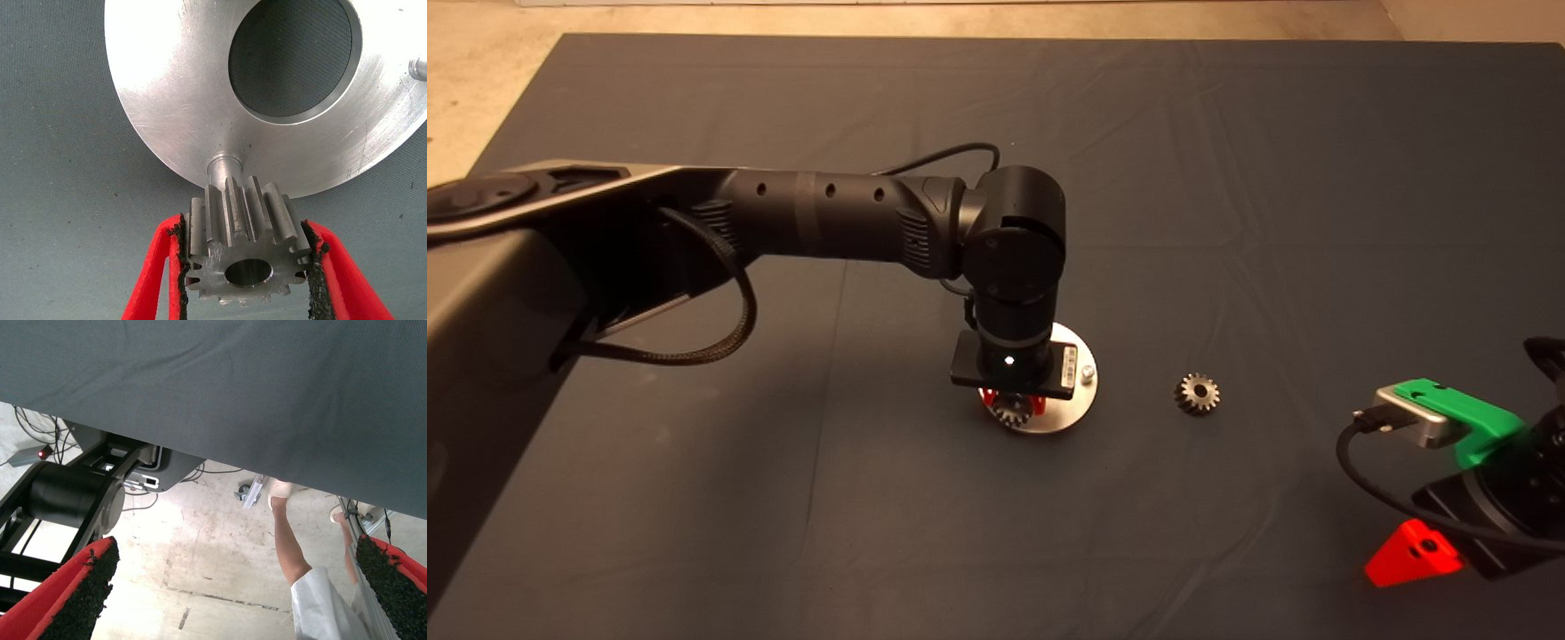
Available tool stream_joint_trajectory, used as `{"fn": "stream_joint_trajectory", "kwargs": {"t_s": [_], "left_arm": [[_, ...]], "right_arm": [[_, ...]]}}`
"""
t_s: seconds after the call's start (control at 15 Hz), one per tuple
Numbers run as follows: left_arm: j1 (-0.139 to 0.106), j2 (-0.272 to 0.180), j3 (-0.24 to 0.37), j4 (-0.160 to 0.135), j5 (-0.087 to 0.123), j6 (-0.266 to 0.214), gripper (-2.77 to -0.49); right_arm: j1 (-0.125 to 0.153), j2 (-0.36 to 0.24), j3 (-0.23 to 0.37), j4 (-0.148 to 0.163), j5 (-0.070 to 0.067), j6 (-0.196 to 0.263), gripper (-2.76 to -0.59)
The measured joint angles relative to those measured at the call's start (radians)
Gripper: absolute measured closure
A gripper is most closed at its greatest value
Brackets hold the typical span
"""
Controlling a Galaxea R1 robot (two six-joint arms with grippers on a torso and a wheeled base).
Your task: Install three planetary gears onto the carrier pins
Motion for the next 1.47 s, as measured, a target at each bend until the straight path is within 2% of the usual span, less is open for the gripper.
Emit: {"fn": "stream_joint_trajectory", "kwargs": {"t_s": [1.47], "left_arm": [[-0.006, -0.005, -0.017, -0.001, -0.006, 0.005, -0.81]], "right_arm": [[0.000, 0.000, 0.000, 0.000, 0.000, 0.000, -2.65]]}}
